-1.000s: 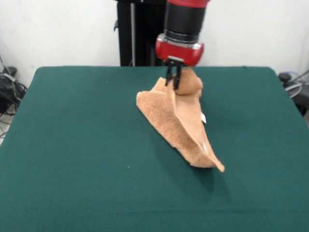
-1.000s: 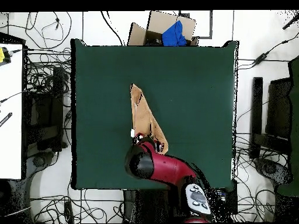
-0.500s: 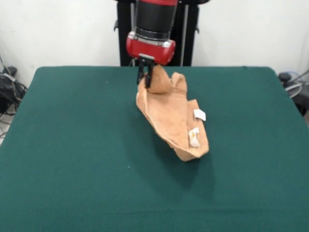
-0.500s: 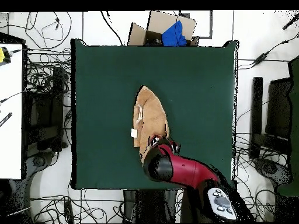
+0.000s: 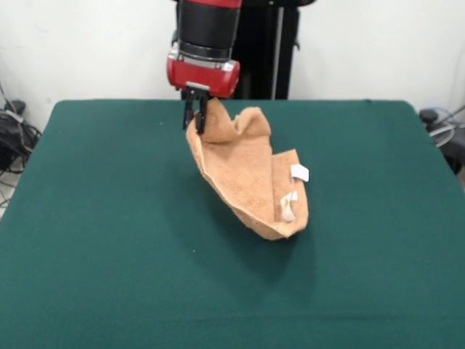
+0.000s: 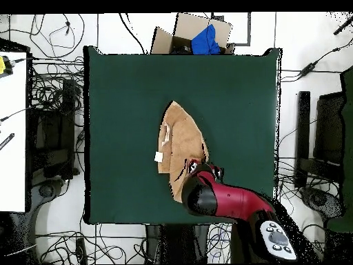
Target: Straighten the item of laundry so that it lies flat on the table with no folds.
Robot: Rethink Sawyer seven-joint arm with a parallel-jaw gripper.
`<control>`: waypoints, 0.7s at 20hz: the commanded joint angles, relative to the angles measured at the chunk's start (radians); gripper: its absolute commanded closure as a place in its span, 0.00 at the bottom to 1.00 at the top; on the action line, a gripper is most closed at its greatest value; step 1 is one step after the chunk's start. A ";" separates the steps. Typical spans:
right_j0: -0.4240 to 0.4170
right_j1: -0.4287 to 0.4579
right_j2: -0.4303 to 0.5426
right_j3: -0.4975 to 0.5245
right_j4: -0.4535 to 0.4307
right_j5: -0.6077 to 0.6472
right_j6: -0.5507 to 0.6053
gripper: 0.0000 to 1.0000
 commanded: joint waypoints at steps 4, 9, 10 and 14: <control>-0.134 0.030 0.286 -0.138 -0.194 0.083 -0.101 1.00; -0.131 0.072 0.343 -0.201 -0.237 0.086 -0.081 1.00; -0.128 0.091 0.357 -0.230 -0.253 0.091 -0.092 1.00; -0.139 0.139 0.393 -0.321 -0.309 0.105 -0.121 1.00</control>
